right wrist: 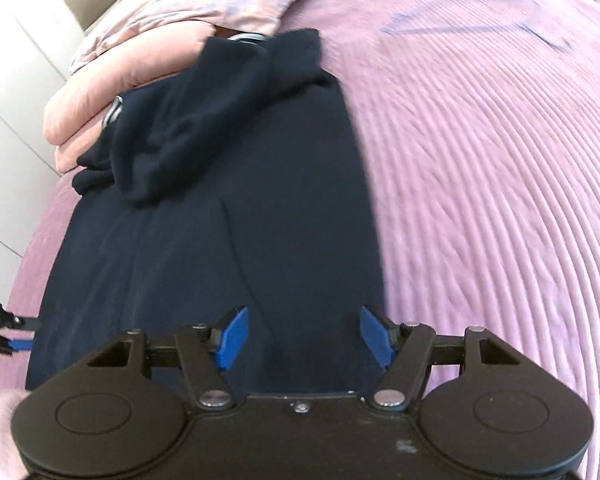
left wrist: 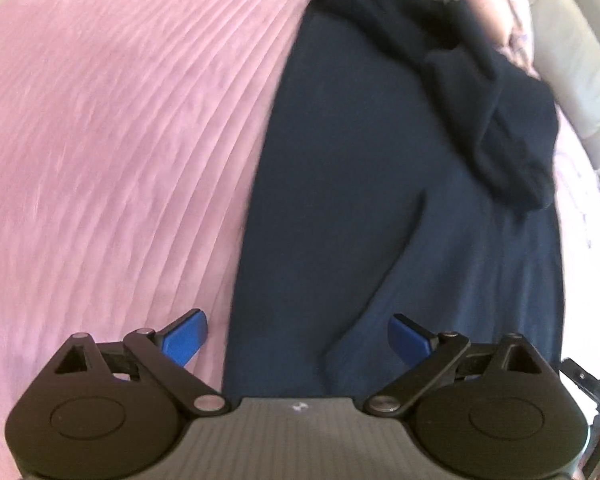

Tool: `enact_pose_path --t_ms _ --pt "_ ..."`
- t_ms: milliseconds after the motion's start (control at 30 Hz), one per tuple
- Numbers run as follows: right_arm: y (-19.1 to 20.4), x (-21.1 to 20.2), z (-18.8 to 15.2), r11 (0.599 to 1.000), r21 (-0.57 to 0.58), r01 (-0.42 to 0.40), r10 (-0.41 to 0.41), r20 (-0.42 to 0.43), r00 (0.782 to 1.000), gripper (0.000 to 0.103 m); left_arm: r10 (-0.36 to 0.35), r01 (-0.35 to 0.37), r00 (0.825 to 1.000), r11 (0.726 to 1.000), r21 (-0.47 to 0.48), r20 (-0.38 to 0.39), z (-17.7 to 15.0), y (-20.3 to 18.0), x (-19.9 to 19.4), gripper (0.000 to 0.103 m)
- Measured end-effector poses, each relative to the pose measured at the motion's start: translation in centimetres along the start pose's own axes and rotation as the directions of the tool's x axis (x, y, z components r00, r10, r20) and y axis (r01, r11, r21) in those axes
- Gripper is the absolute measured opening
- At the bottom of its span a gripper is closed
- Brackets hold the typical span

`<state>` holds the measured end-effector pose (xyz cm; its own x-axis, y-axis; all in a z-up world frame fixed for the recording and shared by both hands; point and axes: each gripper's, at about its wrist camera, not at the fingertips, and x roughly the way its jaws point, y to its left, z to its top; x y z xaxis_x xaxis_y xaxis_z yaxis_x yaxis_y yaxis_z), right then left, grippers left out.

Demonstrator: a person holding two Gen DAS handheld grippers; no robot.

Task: Fold large clothes
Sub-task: 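Open the right tool and withdraw it from the folded hoodie, then close the right tool on the hoodie hem while the left tool grasps the hem too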

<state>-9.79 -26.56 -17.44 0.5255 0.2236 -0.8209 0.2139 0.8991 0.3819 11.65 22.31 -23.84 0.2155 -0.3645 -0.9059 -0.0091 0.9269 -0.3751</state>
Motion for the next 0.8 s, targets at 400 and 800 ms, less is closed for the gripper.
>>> enact_pose_path --t_ms 400,800 --pt "-2.8 -2.2 -6.4 0.978 0.148 -0.145 0.145 0.013 0.989 0.079 -0.027 0.019 0.998 0.991 -0.132 -0.057 -2.4 2.8 -1.4 0.098" --pt "-5.3 -2.7 -9.5 0.926 0.261 -0.272 0.266 0.057 0.962 0.036 -0.042 0.021 0.994 0.98 -0.196 -0.106 -6.8 1.4 -2.6 0.047"
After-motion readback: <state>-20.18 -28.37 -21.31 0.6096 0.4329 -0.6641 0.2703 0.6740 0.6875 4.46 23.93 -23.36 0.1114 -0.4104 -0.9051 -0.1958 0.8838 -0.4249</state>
